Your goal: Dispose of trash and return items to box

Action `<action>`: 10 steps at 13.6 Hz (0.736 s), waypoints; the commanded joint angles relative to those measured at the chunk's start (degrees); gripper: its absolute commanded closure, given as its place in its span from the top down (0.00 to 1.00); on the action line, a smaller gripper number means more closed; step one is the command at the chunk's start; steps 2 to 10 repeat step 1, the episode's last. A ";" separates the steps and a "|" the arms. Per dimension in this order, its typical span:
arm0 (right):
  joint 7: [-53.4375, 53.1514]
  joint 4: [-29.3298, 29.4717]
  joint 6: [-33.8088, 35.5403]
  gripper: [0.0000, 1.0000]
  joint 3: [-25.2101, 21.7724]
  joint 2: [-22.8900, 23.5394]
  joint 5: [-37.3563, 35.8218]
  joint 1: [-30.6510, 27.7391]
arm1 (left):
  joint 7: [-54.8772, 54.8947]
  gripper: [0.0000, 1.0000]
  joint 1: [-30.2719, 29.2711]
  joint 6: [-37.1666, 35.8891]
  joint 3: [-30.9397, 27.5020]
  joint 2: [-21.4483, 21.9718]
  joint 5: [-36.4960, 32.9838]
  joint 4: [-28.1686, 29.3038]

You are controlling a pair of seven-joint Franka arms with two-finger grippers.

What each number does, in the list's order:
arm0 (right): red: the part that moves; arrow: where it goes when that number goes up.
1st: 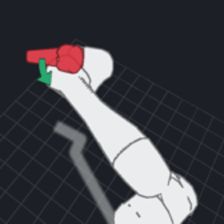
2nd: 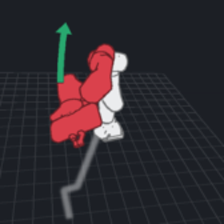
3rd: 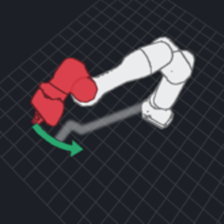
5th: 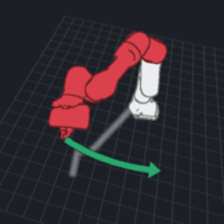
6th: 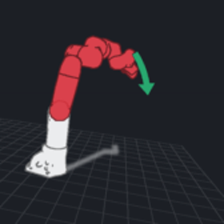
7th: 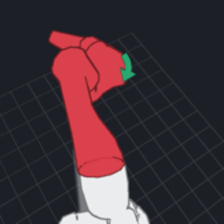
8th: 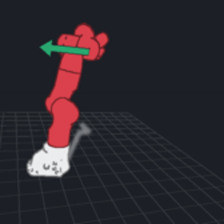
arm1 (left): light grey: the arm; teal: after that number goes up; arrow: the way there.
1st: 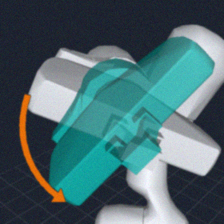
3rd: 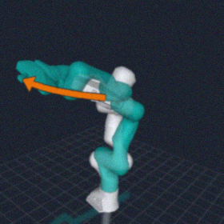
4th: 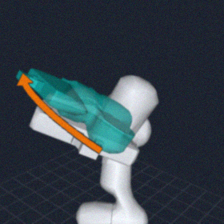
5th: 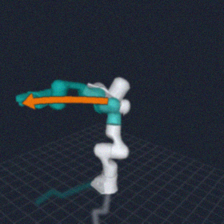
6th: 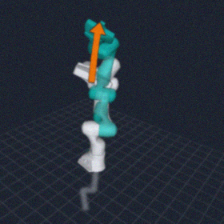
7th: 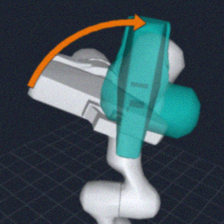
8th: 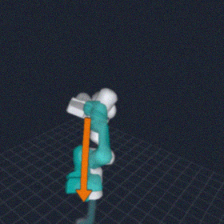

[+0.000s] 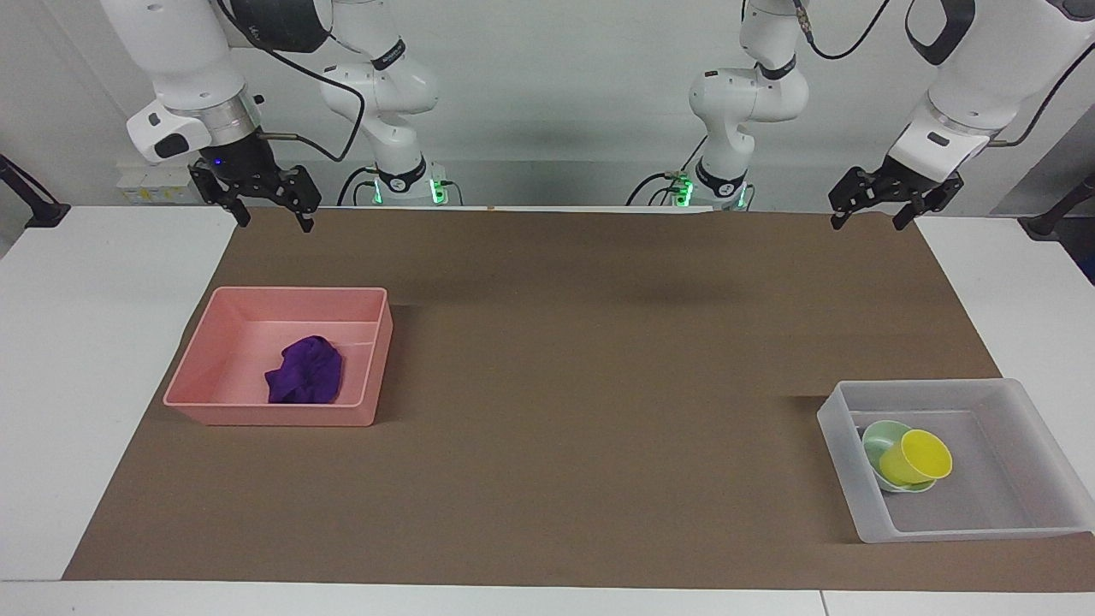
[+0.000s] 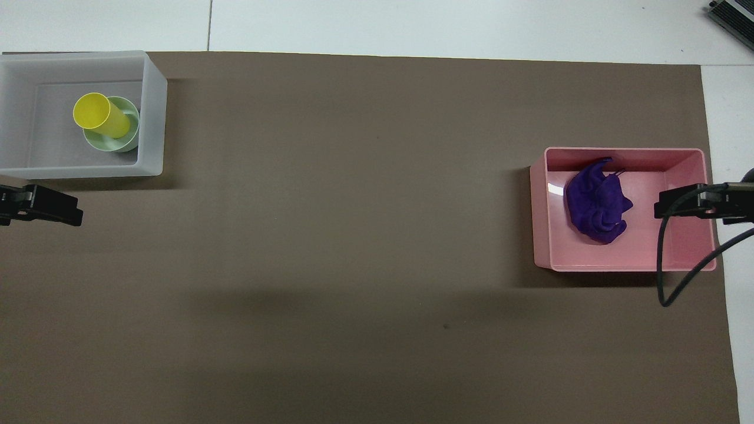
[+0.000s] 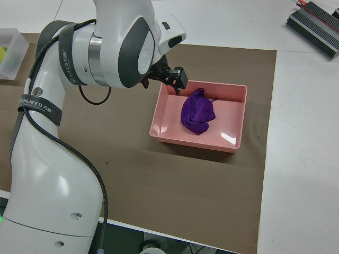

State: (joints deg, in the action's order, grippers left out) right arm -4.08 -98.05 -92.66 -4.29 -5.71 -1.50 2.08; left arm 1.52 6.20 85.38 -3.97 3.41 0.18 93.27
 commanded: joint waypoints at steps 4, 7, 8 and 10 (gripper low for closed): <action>0.04 -1.88 -0.68 1.00 0.16 -1.67 -0.09 -0.24 | -0.12 1.00 -1.02 0.57 0.81 0.72 0.43 0.24; 0.04 -1.88 -0.68 1.00 0.16 -1.67 -0.09 -0.24 | -0.12 1.00 -1.02 0.57 0.81 0.72 0.43 0.24; 0.04 -1.88 -0.68 1.00 0.16 -1.67 -0.09 -0.24 | -0.12 1.00 -1.02 0.57 0.81 0.72 0.43 0.24; 0.04 -1.88 -0.68 1.00 0.16 -1.67 -0.09 -0.24 | -0.12 1.00 -1.02 0.57 0.81 0.72 0.43 0.24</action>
